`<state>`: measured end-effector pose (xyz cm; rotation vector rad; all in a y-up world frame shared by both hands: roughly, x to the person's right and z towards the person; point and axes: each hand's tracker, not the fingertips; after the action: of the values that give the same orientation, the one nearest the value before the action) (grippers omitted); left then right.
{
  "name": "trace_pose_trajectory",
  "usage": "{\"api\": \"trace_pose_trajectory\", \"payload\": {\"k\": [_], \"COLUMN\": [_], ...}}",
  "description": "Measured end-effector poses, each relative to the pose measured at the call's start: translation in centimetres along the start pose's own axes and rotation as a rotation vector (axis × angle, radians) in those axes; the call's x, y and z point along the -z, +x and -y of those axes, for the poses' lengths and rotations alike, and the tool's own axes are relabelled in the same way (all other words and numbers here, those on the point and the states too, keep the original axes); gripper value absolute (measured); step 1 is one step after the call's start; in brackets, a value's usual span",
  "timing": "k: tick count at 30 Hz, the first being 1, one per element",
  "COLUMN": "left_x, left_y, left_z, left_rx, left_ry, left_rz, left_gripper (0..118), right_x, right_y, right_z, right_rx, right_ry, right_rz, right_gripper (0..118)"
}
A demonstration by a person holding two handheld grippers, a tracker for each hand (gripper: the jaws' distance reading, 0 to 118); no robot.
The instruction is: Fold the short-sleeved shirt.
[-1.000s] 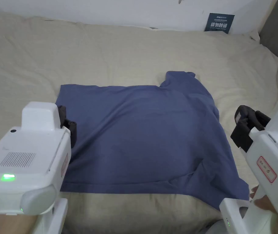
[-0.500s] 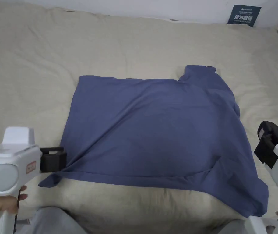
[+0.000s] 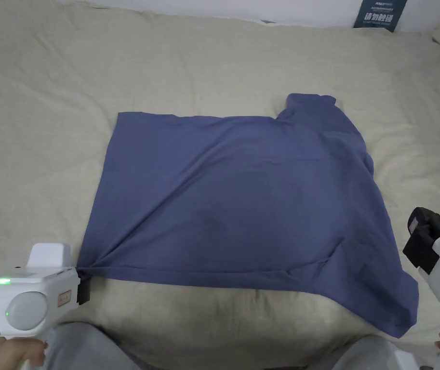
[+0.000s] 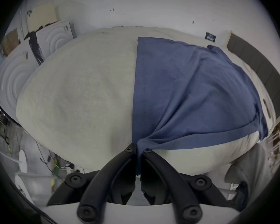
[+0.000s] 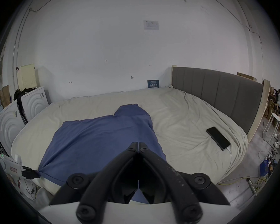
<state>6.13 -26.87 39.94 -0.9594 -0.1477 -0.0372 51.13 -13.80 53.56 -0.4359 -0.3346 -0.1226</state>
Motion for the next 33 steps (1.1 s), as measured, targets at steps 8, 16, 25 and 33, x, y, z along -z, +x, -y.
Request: {"api": "trace_pose_trajectory", "payload": {"k": [8,16,25,33], "left_x": [-3.4,-4.9,-4.4,-4.7], "left_y": [-0.2,0.4,0.7,0.5], "left_z": [-0.1,-1.1,-0.8,-0.8], "left_rx": [-0.095,-0.097,-0.124,-0.167], "left_ry": [0.121,0.168,0.137,0.121], "left_rz": [-0.009,0.001,-0.018,-0.012], "left_gripper": [4,4,4,4], "right_x": [2.1,6.6,10.0,7.8], "right_y": [4.2,7.7,8.5,7.5], "right_z": [2.3,9.0,12.3,9.4], "right_rx": [-0.046,-0.018,0.115,0.190], "right_ry": [-0.303,-0.587,-0.605,-0.591], "right_rz": [-0.006,0.048,0.045,-0.048], "right_gripper": [75,118,39,4]}}
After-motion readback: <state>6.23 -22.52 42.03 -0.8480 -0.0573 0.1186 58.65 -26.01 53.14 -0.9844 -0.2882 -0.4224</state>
